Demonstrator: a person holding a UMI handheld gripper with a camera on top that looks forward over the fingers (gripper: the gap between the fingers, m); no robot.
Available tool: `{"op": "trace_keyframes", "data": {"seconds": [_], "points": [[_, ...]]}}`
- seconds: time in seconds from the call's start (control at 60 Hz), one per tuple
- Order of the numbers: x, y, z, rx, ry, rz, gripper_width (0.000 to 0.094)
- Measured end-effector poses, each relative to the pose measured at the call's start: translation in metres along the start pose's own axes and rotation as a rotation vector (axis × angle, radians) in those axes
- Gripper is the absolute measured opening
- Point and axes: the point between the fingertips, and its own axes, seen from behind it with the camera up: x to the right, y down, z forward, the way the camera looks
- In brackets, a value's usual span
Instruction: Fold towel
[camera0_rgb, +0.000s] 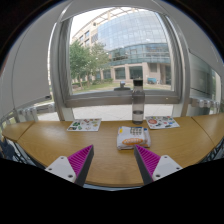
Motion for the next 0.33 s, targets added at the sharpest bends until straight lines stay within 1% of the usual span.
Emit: {"op": "trace_keyframes", "data": {"seconds": [0.217,0.333], "points": [[-0.023,0.012,-0.033,0.009,0.010,-0.010,0.0822],[-0.035,0.014,-0.041,0.013,-0.006,-0.008,0.0823]]}}
